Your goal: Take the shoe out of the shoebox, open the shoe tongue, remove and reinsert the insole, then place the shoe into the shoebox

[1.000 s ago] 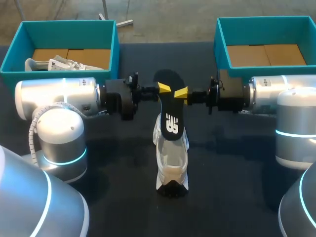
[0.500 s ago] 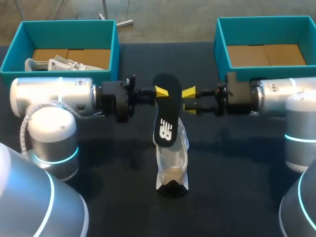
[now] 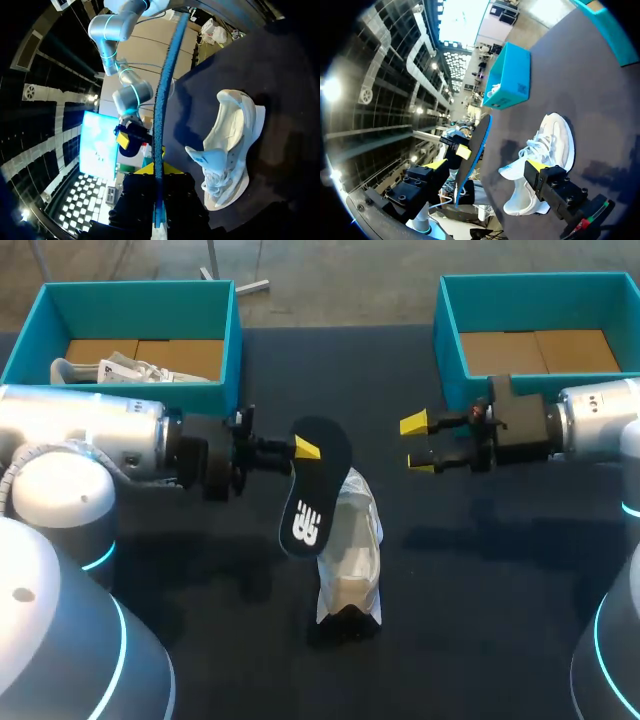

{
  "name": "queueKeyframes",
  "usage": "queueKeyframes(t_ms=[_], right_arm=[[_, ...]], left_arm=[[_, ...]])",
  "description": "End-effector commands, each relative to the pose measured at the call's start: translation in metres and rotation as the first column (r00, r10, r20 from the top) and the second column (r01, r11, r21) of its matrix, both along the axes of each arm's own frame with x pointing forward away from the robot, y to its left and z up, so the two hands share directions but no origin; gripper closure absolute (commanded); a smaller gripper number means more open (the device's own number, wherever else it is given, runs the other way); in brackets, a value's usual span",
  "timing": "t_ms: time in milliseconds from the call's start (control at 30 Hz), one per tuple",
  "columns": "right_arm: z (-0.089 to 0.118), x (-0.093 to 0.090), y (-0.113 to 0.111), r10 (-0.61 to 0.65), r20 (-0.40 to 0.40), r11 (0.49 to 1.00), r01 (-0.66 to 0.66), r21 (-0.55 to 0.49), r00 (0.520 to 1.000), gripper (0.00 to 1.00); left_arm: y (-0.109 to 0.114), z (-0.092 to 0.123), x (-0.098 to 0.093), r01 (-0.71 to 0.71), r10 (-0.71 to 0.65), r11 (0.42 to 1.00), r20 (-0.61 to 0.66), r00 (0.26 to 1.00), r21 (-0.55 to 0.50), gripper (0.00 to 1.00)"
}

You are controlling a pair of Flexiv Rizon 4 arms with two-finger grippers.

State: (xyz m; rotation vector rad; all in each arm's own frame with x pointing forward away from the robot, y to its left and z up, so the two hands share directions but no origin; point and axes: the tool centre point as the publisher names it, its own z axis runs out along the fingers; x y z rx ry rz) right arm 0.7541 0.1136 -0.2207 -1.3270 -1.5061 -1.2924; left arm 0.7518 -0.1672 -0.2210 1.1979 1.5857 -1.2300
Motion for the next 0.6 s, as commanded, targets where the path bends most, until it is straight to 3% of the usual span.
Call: queueKeyframes(t_ms=[33, 233, 400, 600], right_arm=[[0.001, -0.002, 0.000, -0.003, -0.001, 1.000, 0.003, -0.005, 1.000, 0.00], [0.001, -0.002, 0.000, -0.003, -0.001, 1.000, 0.003, -0.005, 1.000, 0.00], [0.010, -0.008, -0.012, 0.027, 0.148, 0.990, -0.006, -0.139, 0.989, 0.00], [0.000, -0.025, -0.039, 0.086, 0.310, 0.970, -0.009, -0.243, 0.947, 0.00]], left_arm=[[0.003, 0.002, -0.002, 0.001, -0.001, 1.000, -0.001, 1.000, 0.005, 1.00], [0.003, 0.002, -0.002, 0.001, -0.001, 1.000, -0.001, 1.000, 0.005, 1.00], [0.002, 0.011, -0.014, 0.052, -0.052, 0.999, -0.031, 0.998, -0.002, 1.00], [0.003, 0.015, -0.035, 0.084, -0.083, 0.996, -0.092, 0.992, 0.005, 1.00]])
